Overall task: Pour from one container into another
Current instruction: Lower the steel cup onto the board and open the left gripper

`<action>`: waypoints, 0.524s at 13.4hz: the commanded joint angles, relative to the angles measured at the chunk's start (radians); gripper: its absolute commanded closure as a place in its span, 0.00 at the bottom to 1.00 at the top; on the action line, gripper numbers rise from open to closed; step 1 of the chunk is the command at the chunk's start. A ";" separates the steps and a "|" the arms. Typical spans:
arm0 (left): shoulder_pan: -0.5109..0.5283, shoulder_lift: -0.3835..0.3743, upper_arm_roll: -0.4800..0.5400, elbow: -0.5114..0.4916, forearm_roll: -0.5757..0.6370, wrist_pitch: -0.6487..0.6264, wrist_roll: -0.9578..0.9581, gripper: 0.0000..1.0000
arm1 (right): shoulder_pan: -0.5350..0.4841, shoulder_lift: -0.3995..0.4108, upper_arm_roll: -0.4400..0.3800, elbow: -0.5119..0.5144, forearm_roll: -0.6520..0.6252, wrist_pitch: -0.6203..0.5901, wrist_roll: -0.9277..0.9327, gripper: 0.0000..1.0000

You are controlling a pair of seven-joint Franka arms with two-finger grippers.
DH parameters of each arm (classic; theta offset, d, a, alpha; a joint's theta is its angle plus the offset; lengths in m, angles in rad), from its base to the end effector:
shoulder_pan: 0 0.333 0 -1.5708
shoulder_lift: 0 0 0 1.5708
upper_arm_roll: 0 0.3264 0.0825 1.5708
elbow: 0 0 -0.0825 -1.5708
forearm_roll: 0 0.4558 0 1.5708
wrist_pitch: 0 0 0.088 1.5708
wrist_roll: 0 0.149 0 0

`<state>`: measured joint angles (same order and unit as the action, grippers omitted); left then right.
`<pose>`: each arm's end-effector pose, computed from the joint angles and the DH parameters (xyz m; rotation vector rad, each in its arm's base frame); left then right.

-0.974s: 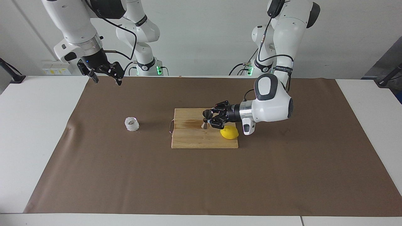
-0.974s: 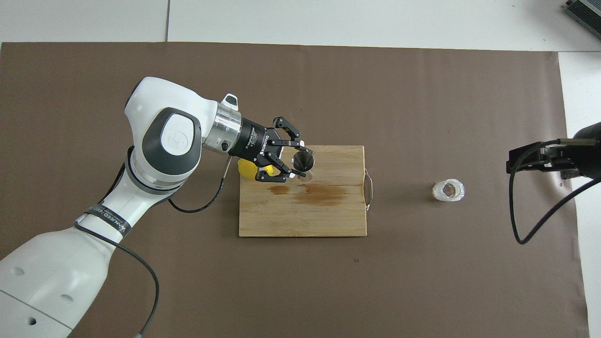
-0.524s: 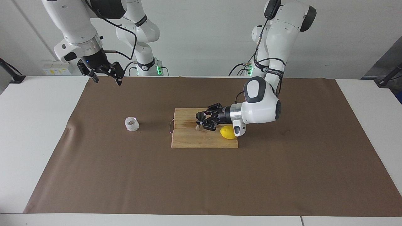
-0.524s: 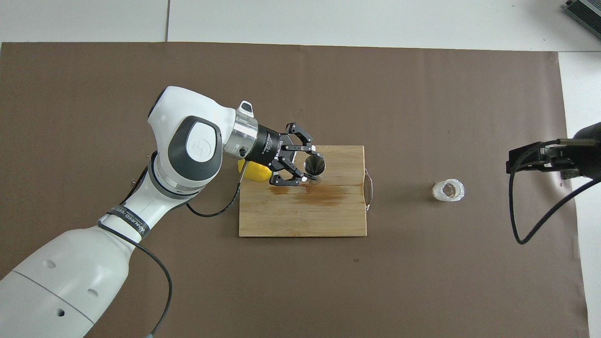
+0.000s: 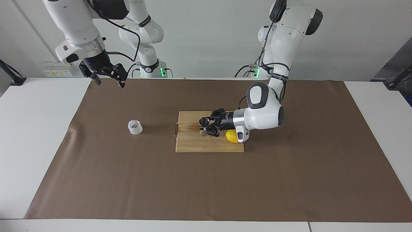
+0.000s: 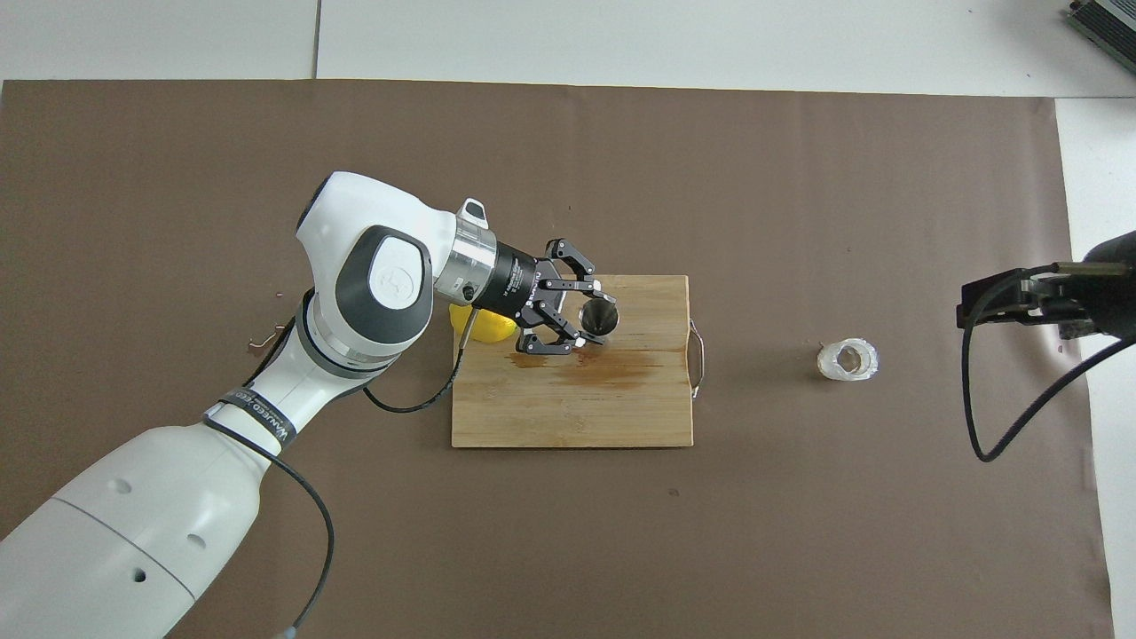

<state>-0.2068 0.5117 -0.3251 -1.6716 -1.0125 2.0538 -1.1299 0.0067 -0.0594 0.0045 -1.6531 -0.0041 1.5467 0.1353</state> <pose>0.6172 -0.4281 0.2883 1.9239 1.3200 -1.0600 0.6014 0.0062 0.5828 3.1269 -0.1943 -0.0729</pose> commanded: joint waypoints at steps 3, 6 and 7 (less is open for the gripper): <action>-0.020 0.011 0.011 -0.002 -0.017 0.020 0.022 0.72 | -0.008 -0.026 0.003 -0.031 0.027 0.007 -0.013 0.00; -0.020 0.016 0.011 -0.002 -0.015 0.020 0.027 0.61 | -0.008 -0.026 0.003 -0.031 0.027 0.007 -0.013 0.00; -0.020 0.018 0.011 -0.002 -0.015 0.020 0.041 0.54 | -0.008 -0.026 0.003 -0.031 0.027 0.007 -0.013 0.00</action>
<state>-0.2132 0.5274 -0.3250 -1.6716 -1.0125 2.0566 -1.1164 0.0067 -0.0594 0.0045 -1.6533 -0.0041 1.5467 0.1353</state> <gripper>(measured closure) 0.493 0.000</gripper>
